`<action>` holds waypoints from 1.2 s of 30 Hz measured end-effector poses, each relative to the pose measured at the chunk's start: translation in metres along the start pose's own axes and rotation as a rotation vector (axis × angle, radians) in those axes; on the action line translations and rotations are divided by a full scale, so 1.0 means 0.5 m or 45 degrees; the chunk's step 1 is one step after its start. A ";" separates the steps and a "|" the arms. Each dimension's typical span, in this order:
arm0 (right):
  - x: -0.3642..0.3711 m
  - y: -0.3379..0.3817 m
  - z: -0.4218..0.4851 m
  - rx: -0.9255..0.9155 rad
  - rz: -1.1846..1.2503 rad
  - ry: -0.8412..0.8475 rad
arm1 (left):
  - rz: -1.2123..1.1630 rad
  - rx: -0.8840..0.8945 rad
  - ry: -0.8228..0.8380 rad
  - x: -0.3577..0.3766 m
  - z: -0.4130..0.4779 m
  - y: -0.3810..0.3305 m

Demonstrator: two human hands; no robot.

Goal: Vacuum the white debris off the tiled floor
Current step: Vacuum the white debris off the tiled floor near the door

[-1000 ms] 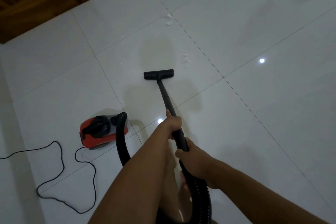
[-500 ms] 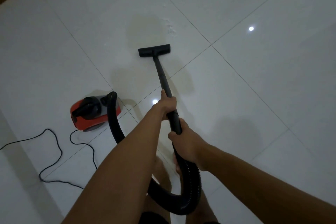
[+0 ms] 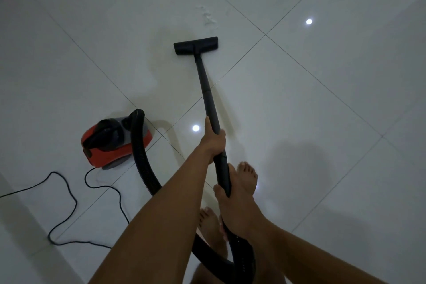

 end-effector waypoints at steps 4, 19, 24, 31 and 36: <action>0.021 -0.012 -0.008 0.019 0.015 0.023 | 0.016 0.031 0.008 -0.002 0.018 0.032; 0.040 -0.031 -0.062 0.106 0.491 0.065 | -0.038 0.053 0.162 0.022 -0.016 0.042; 0.063 -0.062 -0.061 0.184 0.482 -0.035 | 0.057 0.088 0.155 0.030 -0.011 0.070; 0.099 -0.068 -0.049 0.209 0.487 -0.021 | 0.103 0.076 0.129 0.018 0.002 0.094; 0.074 -0.050 -0.066 0.180 0.325 -0.034 | 0.102 0.068 0.138 0.025 0.000 0.085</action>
Point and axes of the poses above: each hand's wrist, its own z-axis towards the middle knuckle, its own x-axis out of the palm, y = z × x, the point moved 5 cm from there along z, towards the middle knuckle, and after that the axes turned 8 degrees about -z, right-handed, at the moved point
